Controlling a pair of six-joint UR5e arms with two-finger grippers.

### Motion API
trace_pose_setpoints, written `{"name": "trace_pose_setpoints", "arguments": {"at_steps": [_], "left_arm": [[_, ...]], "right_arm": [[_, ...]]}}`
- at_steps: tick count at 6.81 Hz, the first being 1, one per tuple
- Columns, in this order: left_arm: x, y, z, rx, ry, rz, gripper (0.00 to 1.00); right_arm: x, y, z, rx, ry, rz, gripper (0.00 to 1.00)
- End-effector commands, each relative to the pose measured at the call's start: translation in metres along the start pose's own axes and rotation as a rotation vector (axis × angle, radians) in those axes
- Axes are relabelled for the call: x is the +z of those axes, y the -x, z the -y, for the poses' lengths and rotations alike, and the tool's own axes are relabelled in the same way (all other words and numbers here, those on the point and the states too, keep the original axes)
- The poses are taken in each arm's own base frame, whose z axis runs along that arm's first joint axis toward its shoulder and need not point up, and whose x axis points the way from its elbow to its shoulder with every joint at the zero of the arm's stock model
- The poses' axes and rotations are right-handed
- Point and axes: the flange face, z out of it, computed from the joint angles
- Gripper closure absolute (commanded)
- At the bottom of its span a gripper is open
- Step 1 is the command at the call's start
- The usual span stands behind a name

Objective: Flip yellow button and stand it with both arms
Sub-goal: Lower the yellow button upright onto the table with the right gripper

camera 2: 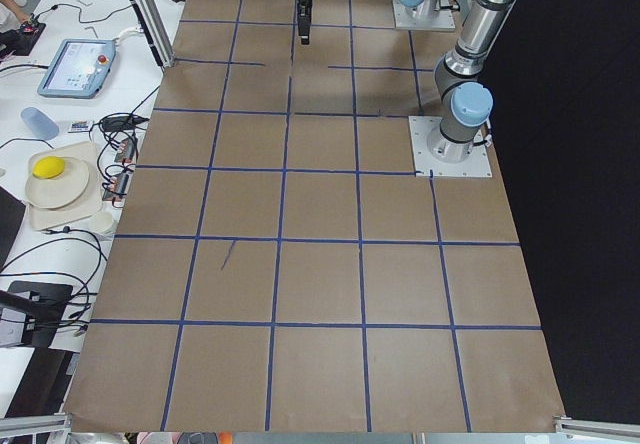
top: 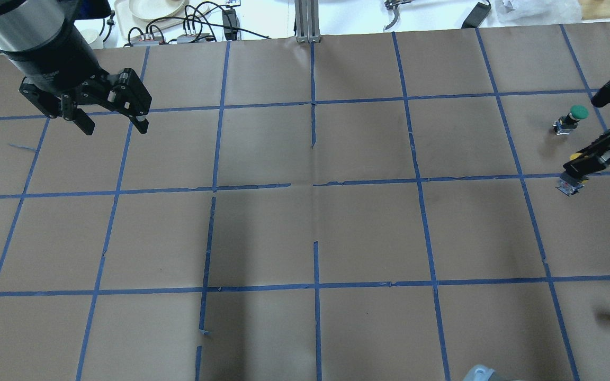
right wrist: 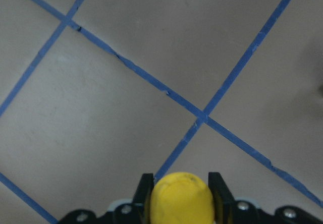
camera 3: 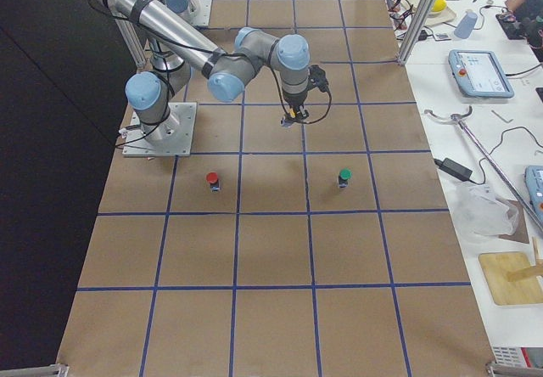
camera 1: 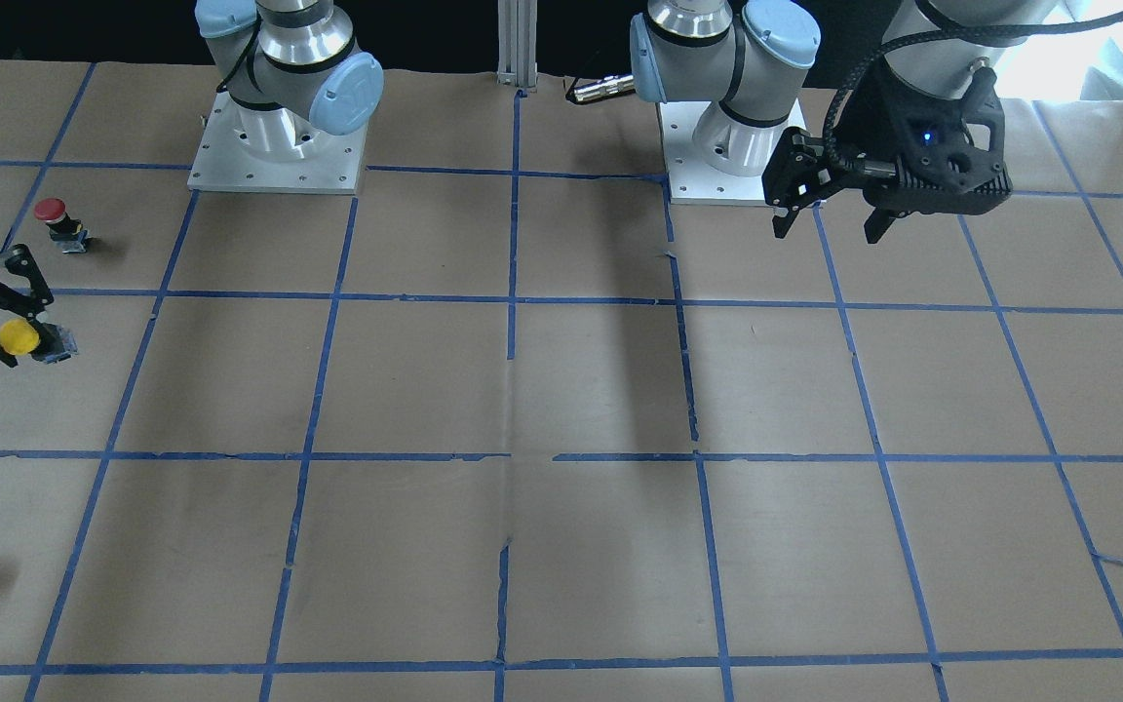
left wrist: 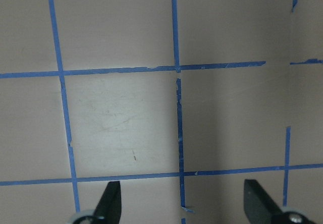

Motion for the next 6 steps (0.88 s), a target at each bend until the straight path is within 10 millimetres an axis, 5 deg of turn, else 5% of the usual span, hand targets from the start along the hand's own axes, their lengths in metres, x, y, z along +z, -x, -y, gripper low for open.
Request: {"name": "trace_pose_setpoints", "arguments": {"at_steps": [1,2,4,6], "left_arm": [[0.004,-0.012,0.011,0.031,-0.007,-0.054,0.13],[0.001,-0.012,0.008,0.031,-0.007,-0.053,0.13],[0.001,-0.012,0.008,0.017,-0.004,-0.053,0.08],[0.003,-0.011,0.01,0.015,-0.007,-0.041,0.01]], "right_arm": [[0.032,-0.051,-0.065,-0.173,-0.12,0.017,0.73],[0.05,-0.069,-0.077,-0.232,-0.161,0.011,0.73],[0.059,-0.072,-0.086,-0.374,-0.181,0.01,0.67],[0.057,-0.078,-0.118,-0.373,-0.188,0.007,0.56]]}}
